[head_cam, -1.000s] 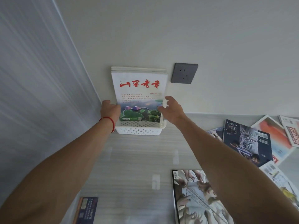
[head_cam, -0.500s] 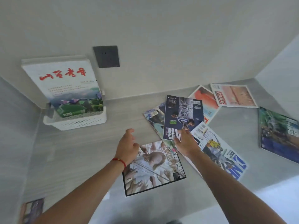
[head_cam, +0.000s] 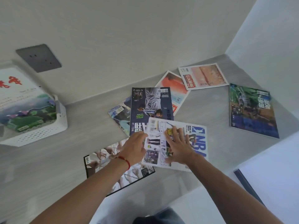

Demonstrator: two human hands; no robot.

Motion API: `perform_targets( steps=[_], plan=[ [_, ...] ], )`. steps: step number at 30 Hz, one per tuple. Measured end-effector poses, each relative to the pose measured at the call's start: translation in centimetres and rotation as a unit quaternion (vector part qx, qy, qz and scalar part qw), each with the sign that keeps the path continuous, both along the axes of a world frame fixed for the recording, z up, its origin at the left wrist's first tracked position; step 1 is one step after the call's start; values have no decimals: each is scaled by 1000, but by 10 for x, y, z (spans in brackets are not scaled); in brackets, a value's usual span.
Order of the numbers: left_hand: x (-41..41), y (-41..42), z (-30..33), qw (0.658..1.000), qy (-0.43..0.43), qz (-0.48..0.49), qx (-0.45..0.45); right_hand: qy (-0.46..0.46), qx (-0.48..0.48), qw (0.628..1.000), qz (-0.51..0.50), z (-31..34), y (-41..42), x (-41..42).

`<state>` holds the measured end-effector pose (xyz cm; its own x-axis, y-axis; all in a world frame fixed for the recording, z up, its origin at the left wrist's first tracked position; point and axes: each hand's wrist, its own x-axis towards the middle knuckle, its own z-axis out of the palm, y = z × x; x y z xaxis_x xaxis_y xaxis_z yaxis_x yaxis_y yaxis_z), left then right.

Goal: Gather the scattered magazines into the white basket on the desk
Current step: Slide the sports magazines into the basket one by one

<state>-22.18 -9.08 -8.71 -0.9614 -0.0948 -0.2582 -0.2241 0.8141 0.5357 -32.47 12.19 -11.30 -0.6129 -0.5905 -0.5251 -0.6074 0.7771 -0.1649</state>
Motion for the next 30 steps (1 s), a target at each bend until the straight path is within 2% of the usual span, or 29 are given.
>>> perform_targets(
  steps=[4,7,9,11,13,14,18,21,25,28,30],
  plan=[
    [-20,10,-9,996,1,-21,-84,18,-39,969,244,3,4,-12],
    [-27,15,-12,996,-37,28,-76,79,-96,952,278,4,4,-3],
    [-28,20,-12,996,-44,52,-62,99,-105,973,181,1,9,5],
    [-32,23,-11,993,-37,102,-45,73,-71,995,-3,1,16,8],
    [-39,20,-5,981,-56,184,-14,20,-36,987,-153,3,22,9],
    [-43,16,-2,976,-74,206,9,0,-35,981,-193,3,24,10],
    [-37,-5,8,971,-106,175,127,-30,-82,973,-214,5,25,17],
    [-15,-16,16,964,-43,196,175,11,-93,972,-218,12,13,26],
    [25,-41,29,937,45,277,210,14,-224,925,-308,28,-35,41],
    [64,-85,43,913,71,318,245,10,-247,910,-332,44,-84,50],
    [83,-112,49,893,75,350,274,-57,-285,881,-373,52,-108,52]
  ],
)
